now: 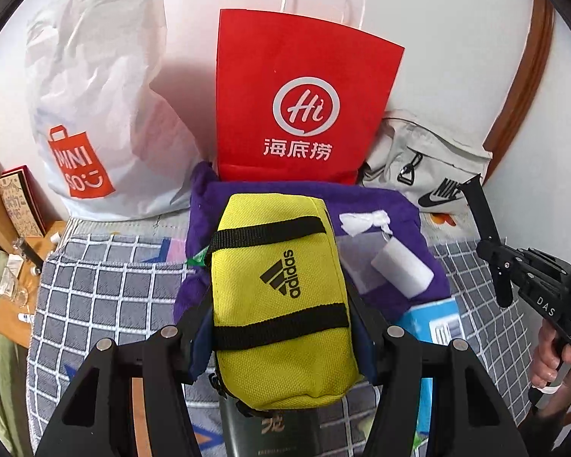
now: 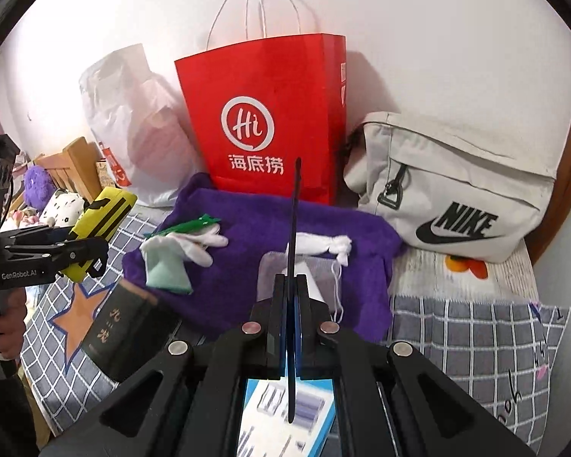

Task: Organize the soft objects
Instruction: 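Lift and carry the yellow pouch and watch strap toward the purple towel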

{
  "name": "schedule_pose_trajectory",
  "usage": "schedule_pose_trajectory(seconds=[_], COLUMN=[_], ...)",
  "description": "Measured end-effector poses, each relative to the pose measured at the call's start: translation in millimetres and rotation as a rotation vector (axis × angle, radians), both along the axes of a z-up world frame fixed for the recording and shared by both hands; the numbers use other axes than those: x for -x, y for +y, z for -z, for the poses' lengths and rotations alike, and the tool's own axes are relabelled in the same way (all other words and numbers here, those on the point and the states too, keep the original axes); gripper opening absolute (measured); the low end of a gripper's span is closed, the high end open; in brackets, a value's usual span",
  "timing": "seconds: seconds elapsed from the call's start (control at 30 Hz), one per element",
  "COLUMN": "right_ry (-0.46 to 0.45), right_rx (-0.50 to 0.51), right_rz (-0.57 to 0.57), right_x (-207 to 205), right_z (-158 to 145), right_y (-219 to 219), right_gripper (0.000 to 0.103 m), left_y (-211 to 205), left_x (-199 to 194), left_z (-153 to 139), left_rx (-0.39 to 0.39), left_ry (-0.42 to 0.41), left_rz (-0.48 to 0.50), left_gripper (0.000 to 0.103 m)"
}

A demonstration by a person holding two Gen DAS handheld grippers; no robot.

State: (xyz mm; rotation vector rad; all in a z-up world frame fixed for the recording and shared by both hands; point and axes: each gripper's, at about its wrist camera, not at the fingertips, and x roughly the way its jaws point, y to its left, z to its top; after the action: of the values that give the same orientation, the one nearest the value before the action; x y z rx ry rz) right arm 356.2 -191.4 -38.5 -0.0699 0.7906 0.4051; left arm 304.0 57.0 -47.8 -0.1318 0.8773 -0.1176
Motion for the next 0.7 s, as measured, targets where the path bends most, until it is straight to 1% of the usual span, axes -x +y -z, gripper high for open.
schedule_pose_trajectory(seconds=[0.3,0.53,0.7], right_ry=[0.016,0.042,0.077], right_rx=[0.021,0.051,0.044], right_rz=[-0.008,-0.015,-0.018], right_x=[-43,-77,-90], right_z=[5,22,40], right_y=[4,4,0], right_gripper=[0.003,0.003,0.003], left_y=[7,2,-5], left_x=[-35,-66,-85], left_z=[7,20,34], left_rx=[-0.001,-0.004,-0.002], left_ry=[0.022,0.052,0.073], left_rz=[-0.017,0.0,0.019], left_gripper=[0.058,0.058,0.058])
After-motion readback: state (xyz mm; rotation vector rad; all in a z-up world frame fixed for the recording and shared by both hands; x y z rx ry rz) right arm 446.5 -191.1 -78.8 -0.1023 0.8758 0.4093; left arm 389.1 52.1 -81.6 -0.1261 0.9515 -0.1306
